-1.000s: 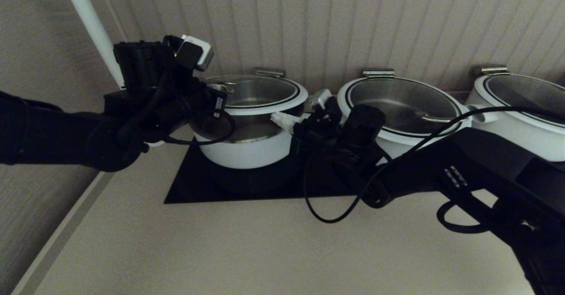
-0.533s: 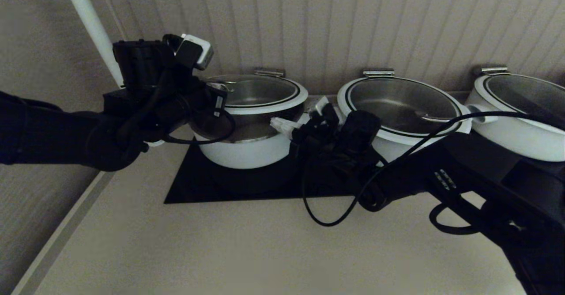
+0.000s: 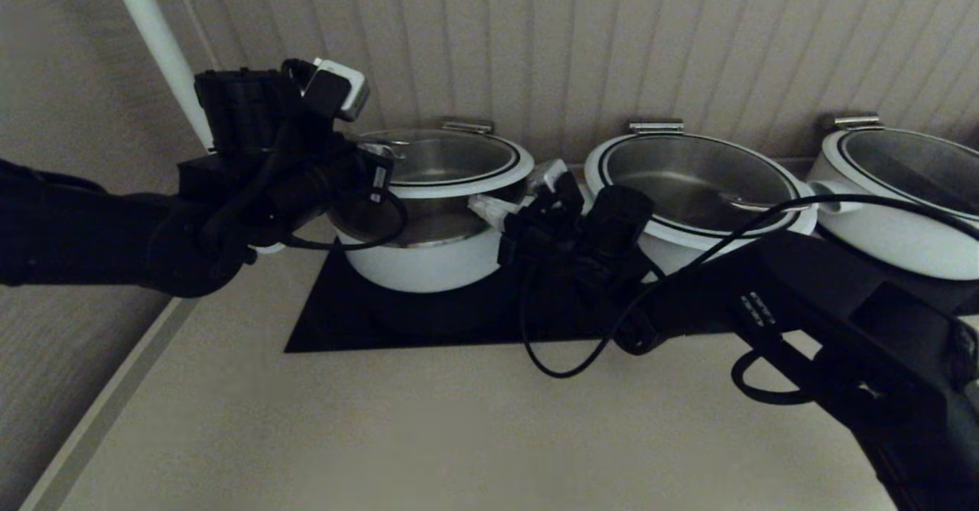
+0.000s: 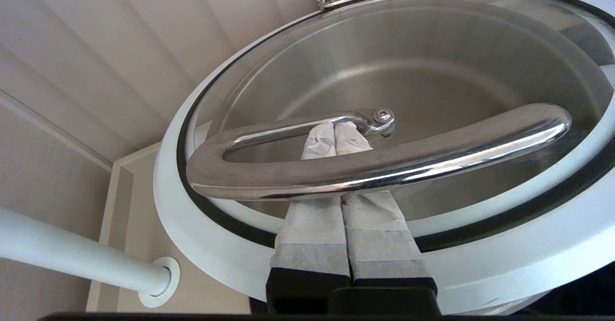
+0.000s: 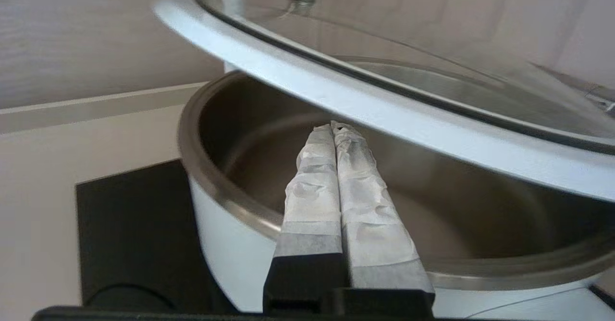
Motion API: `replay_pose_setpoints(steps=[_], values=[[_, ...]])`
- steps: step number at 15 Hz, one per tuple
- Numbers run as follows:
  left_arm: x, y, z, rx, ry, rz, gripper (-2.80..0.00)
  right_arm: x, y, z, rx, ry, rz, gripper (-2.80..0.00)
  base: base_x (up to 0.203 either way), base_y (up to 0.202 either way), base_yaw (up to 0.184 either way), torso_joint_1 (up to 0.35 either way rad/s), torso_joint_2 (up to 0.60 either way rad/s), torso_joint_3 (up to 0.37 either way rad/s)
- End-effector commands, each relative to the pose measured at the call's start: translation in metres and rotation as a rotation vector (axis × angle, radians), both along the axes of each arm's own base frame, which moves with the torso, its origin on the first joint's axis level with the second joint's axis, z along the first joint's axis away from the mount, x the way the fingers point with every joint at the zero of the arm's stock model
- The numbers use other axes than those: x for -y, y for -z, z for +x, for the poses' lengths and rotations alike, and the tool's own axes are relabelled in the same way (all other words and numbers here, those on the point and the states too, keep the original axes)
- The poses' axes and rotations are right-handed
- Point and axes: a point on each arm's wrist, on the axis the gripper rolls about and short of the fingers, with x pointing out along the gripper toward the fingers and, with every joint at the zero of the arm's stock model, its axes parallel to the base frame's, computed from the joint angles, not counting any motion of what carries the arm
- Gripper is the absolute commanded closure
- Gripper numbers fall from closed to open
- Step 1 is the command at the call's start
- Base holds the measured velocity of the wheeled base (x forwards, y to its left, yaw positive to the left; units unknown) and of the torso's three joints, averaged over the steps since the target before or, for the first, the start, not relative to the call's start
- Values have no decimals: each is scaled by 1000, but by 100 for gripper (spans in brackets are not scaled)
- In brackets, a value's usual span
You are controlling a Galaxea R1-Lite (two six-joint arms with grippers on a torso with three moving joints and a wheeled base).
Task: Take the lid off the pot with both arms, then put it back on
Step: Hold the pot lid with the right arm
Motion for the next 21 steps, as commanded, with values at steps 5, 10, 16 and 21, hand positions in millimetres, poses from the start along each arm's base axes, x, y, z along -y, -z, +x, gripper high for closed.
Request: replay_pose_setpoints(steps=[5,10,16,21], values=[[2,0,0,3,5,1,0,2,-1,10,13,10,7,0,0,0,0,0,0,0],[4,0,-2,3,11,0,0,0,-6,14,26,12,15,0,0,0,0,0,0,0],[4,1,-5,-7,13,6,0,6,-8,18,35,26,21,0,0,0,0,0,0,0],[1,5,-11,-28,13,14,0,8,-9,18,37,28,21,0,0,0,0,0,0,0]])
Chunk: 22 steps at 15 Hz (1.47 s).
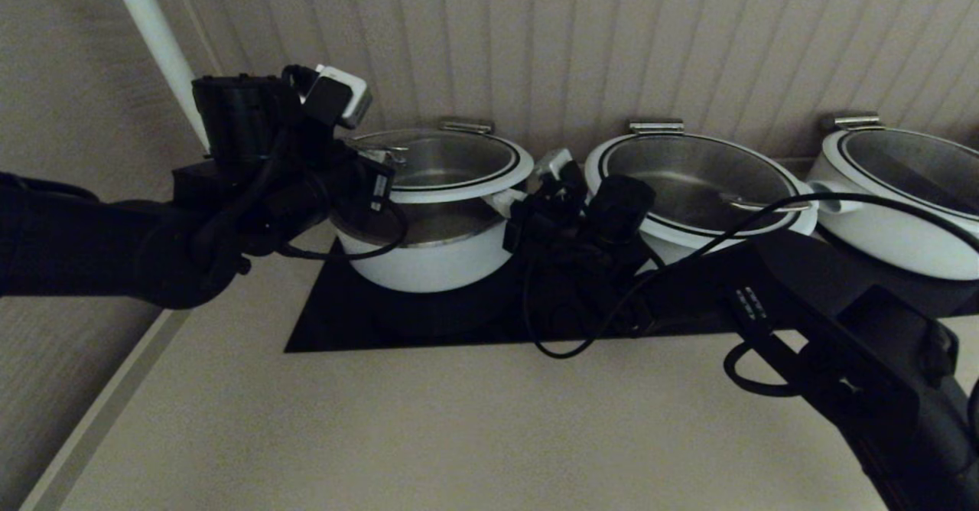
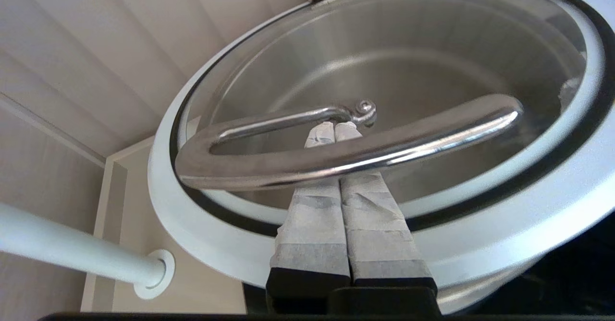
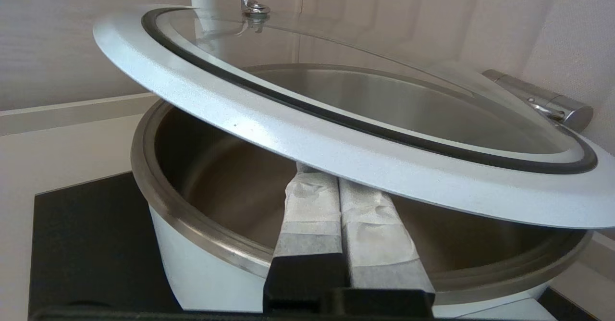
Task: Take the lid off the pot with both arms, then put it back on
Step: Hold the pot lid with the right arm
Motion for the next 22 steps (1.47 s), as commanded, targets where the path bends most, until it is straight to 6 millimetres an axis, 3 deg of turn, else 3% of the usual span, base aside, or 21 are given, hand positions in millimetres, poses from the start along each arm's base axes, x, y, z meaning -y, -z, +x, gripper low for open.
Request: replay_pose_setpoints(steps=[1,22], values=[[-1,1,-2,-6,-1,4,0,1,-2,0,11,-2,4,0,0,0,0,0,0,0],[-4,-6,-14,-75,20,28,0,3,-5,2,21,3,10,0,0,0,0,0,0,0]])
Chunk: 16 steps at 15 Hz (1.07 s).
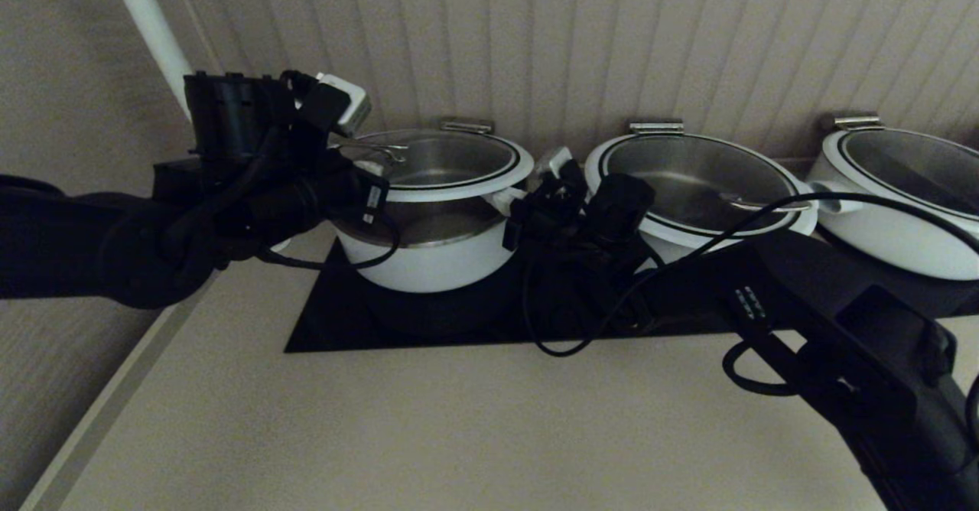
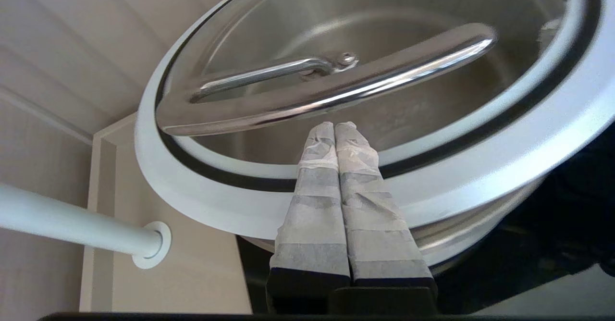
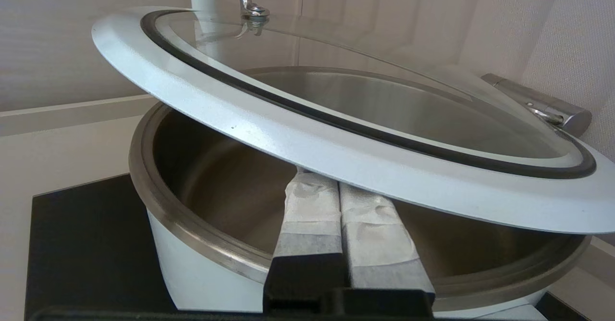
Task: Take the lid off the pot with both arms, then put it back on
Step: Hold the pot lid with the right arm
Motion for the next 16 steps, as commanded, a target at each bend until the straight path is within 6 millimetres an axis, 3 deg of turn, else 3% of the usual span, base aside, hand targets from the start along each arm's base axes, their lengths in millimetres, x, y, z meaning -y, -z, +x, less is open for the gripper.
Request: replay_pose_setpoints(steps=[1,16], values=[[-1,-5,-2,12,-2,-3,0,1,-3,0,10,-1,5,0,0,0,0,0,0,0],[-10,-22,-26,-12,12,2,0,6,-5,2,17,10,9,0,0,0,0,0,0,0]])
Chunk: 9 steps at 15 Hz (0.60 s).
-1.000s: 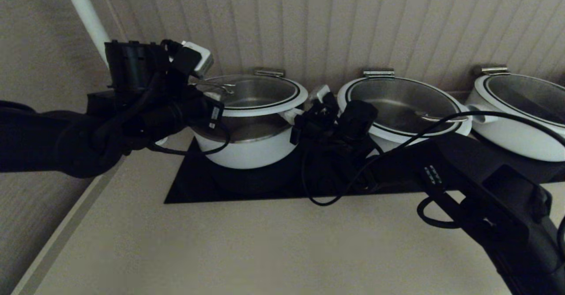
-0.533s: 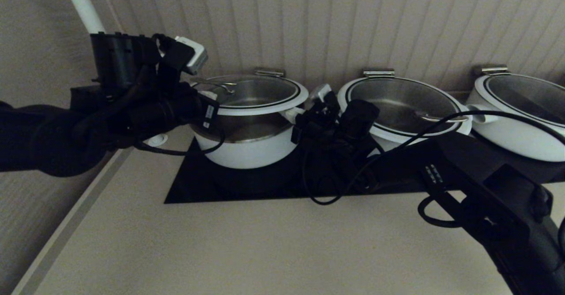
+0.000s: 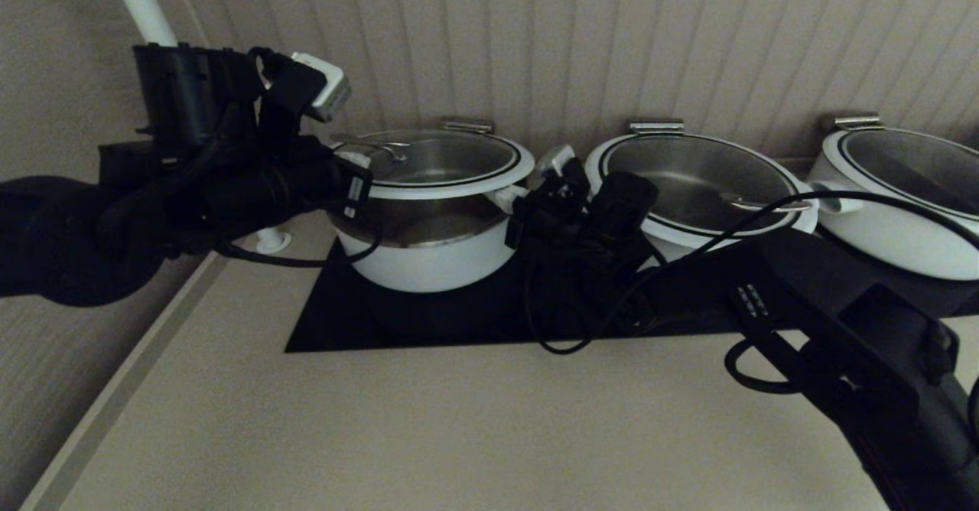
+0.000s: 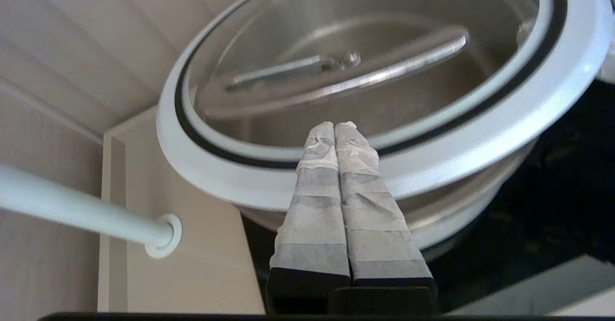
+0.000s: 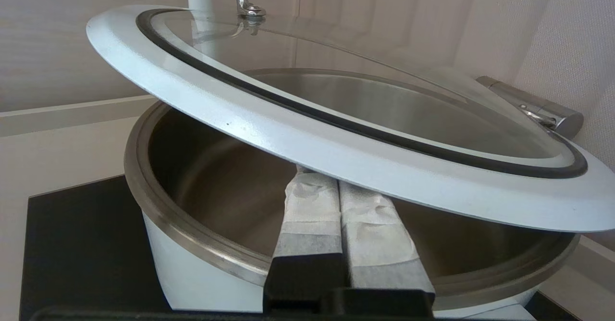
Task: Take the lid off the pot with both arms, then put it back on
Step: Hold the pot lid with the right arm
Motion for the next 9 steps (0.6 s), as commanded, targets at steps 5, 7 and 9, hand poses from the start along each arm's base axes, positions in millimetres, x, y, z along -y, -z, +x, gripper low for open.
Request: replay_pose_setpoints(steps=[5,7,9], values=[[-4,-7,-10,0,-2,2,0,3,-2,1,12,4,4,0,0,0,0,0,0,0],[-5,-7,-11,-3,-1,3,0,5,-2,2,11,7,5,0,0,0,0,0,0,0],[-7,-7,-17,-35,-2,15,0,6,-2,3,10,10,4,0,0,0,0,0,0,0]])
